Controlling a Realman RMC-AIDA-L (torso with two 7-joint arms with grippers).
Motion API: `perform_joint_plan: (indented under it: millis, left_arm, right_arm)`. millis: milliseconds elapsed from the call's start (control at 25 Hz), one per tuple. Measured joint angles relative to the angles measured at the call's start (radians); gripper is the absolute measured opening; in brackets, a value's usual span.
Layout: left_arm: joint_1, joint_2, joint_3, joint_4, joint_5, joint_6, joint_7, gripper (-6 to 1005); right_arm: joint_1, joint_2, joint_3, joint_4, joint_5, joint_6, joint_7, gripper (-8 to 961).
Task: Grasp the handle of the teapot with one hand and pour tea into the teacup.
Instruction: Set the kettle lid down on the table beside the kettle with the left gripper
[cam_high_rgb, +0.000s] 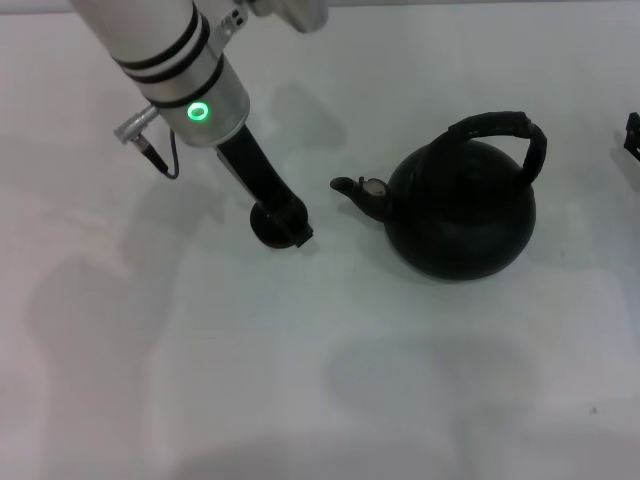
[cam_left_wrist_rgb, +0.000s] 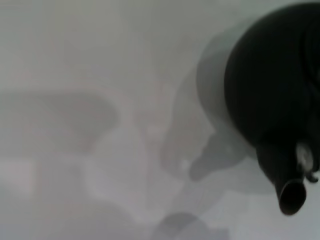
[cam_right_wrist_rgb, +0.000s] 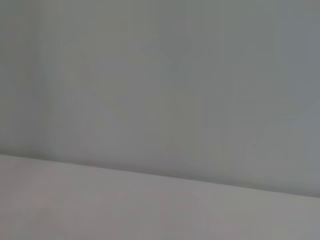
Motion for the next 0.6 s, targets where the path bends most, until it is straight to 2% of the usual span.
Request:
perform_joint_plan:
  millis: [600]
  left_arm:
    - [0.029,-0.002,0.018,-0.005,0.002,0.047,-0.012,753]
  right_arm:
    - [0.002,0.000,0.000,0.000,0.000,0.000,0.000,797]
